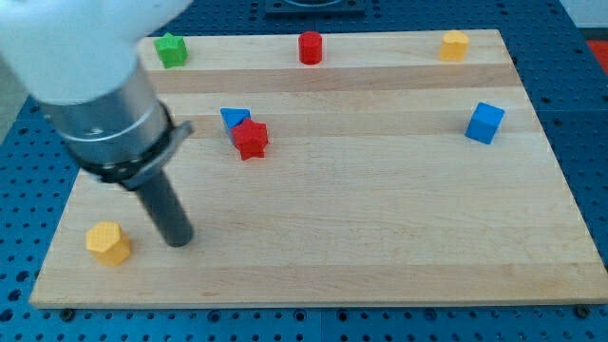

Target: Separate the red star from the triangle

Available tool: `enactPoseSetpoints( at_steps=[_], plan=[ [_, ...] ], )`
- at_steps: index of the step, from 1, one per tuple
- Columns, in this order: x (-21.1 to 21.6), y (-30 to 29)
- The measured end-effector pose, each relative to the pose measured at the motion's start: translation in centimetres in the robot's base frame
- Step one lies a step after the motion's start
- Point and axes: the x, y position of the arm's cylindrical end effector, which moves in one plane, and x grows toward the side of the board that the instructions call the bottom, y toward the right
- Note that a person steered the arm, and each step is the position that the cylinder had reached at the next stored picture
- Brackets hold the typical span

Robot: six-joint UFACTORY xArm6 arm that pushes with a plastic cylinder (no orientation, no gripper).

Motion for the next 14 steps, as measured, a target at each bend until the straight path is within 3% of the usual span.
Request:
enactPoseSetpoints(
  at_steps=[6,8,12,14],
  plan=[
    [-16.2,3.0],
    [-15.0,8.8],
    [-12.7,3.6],
    [-10.5,4.0]
  ],
)
